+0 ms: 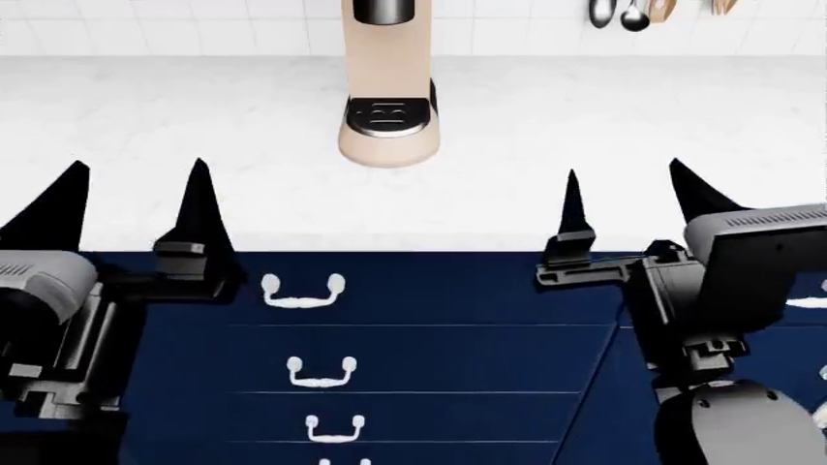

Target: Pick the mug from the cabinet, place it under the coffee machine dispenser, and press the start button.

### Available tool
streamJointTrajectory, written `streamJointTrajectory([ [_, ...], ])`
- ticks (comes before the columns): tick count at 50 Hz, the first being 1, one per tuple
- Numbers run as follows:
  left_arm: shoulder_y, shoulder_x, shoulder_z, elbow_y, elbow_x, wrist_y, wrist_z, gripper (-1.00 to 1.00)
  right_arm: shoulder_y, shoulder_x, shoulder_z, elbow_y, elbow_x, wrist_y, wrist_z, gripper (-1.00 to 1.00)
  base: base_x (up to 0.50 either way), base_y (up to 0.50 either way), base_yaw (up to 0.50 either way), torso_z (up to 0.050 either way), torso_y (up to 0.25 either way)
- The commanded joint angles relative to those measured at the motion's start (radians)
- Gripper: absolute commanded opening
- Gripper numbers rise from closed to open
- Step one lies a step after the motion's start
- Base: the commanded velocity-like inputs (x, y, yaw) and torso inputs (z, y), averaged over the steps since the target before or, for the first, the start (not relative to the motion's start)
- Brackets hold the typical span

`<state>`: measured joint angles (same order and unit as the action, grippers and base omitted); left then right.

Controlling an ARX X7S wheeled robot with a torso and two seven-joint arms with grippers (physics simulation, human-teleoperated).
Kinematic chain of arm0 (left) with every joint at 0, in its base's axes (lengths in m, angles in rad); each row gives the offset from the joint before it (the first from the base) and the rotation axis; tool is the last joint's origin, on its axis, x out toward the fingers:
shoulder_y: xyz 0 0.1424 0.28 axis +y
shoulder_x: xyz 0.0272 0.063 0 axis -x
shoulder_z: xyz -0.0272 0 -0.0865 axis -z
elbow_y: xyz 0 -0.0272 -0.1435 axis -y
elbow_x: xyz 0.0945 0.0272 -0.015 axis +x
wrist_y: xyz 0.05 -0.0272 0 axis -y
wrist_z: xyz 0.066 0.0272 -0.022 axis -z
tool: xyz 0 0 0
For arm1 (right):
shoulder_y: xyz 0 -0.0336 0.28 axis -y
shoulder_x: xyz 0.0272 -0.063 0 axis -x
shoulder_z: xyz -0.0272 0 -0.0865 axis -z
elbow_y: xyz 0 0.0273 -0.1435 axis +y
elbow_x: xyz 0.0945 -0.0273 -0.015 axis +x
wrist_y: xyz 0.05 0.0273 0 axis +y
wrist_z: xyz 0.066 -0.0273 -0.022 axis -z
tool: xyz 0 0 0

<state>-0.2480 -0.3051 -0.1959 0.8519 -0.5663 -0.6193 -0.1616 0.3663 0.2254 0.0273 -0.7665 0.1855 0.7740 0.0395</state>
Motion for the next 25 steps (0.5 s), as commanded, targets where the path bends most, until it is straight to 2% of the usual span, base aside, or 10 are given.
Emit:
streamJointTrajectory([
  [1, -0.095, -0.037, -0.067, 0.116, -0.098, -0.057, -0.025, 1.0, 0.178, 0.045, 0.117, -0.157, 0.097, 0.23, -0.026, 1.0, 0.0, 0.0, 0.0, 0.043, 0.107],
  [10, -0.112, -0.042, -0.074, 0.13, -0.119, -0.057, -0.046, 1.0, 0.238, 0.052, 0.159, -0.207, 0.139, 0.314, -0.023, 1.0, 0.0, 0.0, 0.0, 0.043, 0.106],
  [25, -0.113, -0.057, -0.09, 0.155, -0.156, -0.043, -0.079, 1.0, 0.254, 0.052, 0.145, -0.22, 0.154, 0.32, -0.005, 1.0, 0.0, 0.0, 0.0, 0.043, 0.106],
])
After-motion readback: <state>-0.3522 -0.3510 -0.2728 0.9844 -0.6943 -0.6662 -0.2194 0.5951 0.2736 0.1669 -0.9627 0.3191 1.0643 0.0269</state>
